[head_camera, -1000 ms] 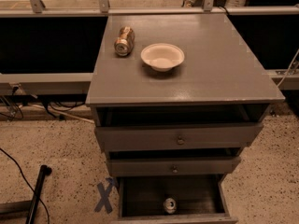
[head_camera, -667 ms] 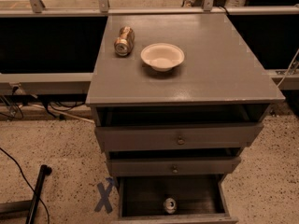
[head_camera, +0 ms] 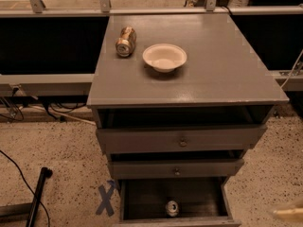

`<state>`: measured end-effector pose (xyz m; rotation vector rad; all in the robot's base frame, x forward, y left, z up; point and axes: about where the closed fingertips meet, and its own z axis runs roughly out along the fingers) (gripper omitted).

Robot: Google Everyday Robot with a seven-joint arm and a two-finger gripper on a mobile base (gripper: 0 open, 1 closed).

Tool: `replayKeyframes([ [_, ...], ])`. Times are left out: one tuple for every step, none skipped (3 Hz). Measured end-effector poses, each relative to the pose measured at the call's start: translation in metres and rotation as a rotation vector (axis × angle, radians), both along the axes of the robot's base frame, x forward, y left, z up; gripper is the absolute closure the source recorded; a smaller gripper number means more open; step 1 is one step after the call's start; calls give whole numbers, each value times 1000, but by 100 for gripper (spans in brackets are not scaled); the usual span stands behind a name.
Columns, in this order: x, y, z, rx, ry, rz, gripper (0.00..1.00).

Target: Pick 7up can from bottom drawer and place on counter

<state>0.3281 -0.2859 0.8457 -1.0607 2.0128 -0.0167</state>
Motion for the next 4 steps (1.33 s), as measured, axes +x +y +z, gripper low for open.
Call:
replayKeyframes([
  [-17,53,-130,180,129,63,0],
  [-17,82,-153,356,91,94,0],
  [-9,86,-150,411,60,74,0],
  [-6,93,-155,412,66,113,0],
])
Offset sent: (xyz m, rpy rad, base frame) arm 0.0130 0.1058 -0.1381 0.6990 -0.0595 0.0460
